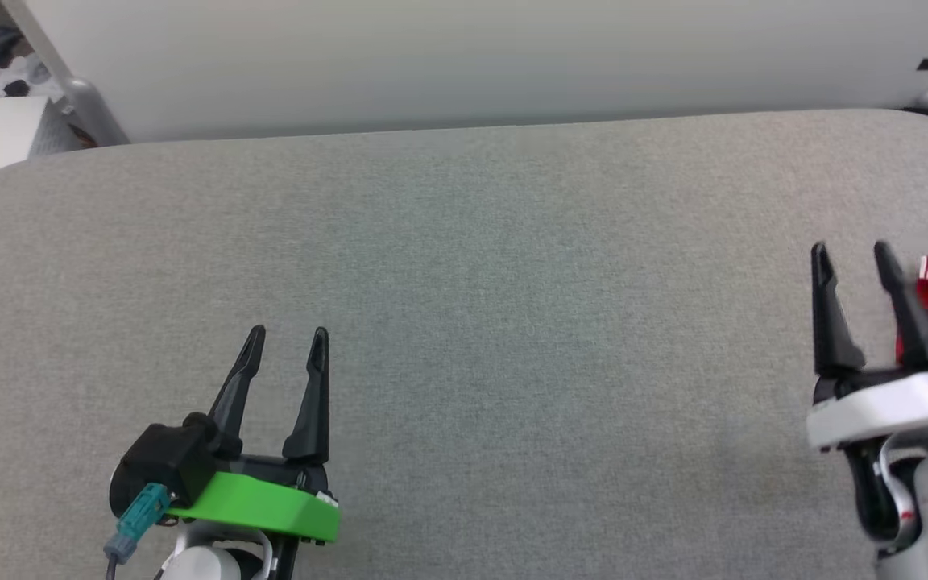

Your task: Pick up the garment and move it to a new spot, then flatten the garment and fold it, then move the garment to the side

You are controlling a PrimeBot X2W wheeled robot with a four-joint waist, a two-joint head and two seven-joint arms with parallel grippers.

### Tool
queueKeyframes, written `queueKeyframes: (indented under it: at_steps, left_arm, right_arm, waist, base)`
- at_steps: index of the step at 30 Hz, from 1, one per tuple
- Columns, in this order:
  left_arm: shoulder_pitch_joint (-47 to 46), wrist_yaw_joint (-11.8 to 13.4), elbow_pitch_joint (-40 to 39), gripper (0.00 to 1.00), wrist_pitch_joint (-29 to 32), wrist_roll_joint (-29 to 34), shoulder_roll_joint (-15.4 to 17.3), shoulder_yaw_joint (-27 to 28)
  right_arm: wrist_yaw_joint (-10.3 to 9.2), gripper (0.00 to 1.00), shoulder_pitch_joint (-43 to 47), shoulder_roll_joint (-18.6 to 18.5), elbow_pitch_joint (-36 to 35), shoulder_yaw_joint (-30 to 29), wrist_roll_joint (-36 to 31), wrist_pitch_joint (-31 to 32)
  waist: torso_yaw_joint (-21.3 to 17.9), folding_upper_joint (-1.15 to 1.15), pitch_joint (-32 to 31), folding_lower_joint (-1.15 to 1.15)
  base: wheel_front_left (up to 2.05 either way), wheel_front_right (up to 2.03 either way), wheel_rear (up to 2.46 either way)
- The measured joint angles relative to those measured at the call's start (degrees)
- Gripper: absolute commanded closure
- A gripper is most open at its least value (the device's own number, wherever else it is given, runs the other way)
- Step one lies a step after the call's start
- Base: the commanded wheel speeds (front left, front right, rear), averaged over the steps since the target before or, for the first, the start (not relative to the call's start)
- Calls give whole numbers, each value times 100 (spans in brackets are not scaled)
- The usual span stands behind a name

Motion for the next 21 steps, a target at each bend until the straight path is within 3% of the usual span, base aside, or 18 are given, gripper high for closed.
queueKeyframes:
  at_steps: [4,9,21]
  left_arm:
    - [142,0,142,0,0,-36,-48,97]
    - [291,0,406,0,0,-36,-80,126]
    - [343,0,759,0,0,77,-174,278]
  right_arm:
    - [0,0,673,459,-167,-18,14,-109]
    - [0,0,1163,749,-210,47,-34,-169]
    - [0,0,1420,907,-157,146,-547,-208]
  waist:
    - [188,0,-208,0]
    - [352,0,-410,0]
    - [438,0,-485,0]
  base:
    - [0,0,0]
    - [0,0,0]
    - [0,0,0]
